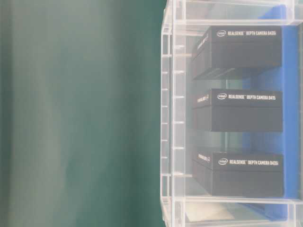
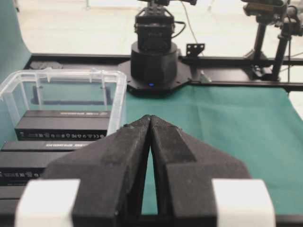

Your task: Take the box out of the case with both arms.

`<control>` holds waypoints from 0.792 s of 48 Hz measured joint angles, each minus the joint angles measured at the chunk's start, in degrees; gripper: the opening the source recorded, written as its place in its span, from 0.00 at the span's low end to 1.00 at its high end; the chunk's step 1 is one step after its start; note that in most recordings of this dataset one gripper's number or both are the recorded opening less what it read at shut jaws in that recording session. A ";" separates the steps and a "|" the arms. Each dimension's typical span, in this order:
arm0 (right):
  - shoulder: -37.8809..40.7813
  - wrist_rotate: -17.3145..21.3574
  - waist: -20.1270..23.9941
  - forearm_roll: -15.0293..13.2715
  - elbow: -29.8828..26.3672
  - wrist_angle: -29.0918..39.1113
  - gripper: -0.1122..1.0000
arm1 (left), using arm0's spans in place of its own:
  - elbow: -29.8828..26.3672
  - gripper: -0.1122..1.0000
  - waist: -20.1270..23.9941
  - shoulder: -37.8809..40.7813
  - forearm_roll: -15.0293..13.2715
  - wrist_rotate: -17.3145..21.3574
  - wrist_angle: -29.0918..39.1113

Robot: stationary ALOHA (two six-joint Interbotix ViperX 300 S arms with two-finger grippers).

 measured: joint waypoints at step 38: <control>2.29 6.24 -0.35 0.09 -27.42 30.23 0.10 | -22.32 0.10 0.00 0.35 1.67 -9.40 26.63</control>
